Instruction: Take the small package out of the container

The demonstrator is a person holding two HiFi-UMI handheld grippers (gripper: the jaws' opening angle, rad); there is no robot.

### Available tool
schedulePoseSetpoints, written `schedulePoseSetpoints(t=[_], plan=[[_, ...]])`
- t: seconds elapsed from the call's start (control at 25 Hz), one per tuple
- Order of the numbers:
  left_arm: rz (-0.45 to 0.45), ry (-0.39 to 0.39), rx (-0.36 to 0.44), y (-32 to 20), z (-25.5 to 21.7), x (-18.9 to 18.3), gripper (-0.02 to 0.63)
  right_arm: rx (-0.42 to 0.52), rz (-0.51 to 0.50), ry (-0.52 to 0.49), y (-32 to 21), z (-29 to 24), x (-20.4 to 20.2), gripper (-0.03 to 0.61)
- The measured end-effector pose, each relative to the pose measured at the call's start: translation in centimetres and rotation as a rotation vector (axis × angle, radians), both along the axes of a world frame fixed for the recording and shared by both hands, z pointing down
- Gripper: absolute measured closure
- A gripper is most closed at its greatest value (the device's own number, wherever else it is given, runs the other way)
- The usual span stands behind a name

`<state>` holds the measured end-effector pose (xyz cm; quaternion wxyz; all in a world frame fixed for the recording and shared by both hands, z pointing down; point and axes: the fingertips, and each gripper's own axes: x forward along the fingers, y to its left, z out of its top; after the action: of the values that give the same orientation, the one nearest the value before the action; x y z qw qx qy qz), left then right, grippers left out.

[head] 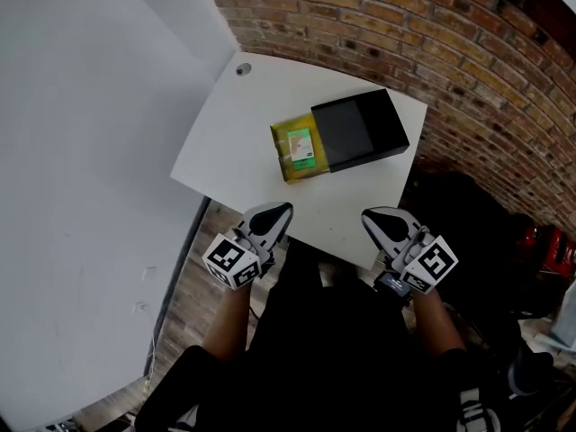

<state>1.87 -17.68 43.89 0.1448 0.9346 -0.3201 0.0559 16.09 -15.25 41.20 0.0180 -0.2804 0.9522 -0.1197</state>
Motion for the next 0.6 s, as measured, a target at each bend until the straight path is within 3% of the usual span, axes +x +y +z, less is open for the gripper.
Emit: schedulePoseSetpoints(t=[0.2, 0.4, 0.6], plan=[[0.115, -0.048, 0.002, -3.8, 1.4, -2.0, 0.598, -0.037, 0.103, 0.026, -3.5, 0.2, -2.3, 0.572], [0.204, -0.041, 0.006, -8.9, 1.2, -5.0, 0.598, -0.032, 0.193, 0.041, -7.3, -1.1, -5.0, 0.572], [0.339, -0.122, 0.043, -13.1, 2.5, -6.8, 0.597, -0.064, 0.281, 0.055, -9.8, -0.9, -6.9, 0.572]])
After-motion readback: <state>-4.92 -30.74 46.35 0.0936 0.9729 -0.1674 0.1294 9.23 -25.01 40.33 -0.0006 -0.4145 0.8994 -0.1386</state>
